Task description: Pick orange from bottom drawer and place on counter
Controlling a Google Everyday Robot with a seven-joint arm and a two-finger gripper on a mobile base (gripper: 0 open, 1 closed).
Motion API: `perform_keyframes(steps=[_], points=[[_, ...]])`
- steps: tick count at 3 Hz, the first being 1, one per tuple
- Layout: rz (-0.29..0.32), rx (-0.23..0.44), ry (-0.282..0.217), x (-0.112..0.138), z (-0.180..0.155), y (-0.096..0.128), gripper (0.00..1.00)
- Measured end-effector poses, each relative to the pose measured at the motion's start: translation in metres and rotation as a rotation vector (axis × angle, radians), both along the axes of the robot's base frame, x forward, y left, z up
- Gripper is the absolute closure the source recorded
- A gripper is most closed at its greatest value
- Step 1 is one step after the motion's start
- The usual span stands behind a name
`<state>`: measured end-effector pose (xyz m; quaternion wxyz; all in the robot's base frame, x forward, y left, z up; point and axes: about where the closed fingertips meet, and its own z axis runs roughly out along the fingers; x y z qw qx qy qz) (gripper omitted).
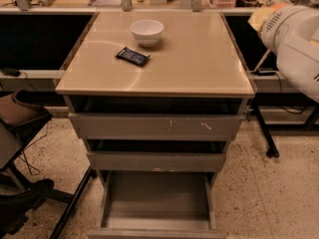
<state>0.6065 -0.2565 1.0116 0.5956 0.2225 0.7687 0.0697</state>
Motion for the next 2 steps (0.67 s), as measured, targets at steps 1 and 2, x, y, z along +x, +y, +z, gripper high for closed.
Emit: perform_keyframes(steps=[1, 2], points=[[0.18, -0.066, -0.102, -0.0207, 0.0575, 0.0867, 1.0], [0.18, -0.066, -0.102, -0.0206, 0.0574, 0.0867, 1.0]])
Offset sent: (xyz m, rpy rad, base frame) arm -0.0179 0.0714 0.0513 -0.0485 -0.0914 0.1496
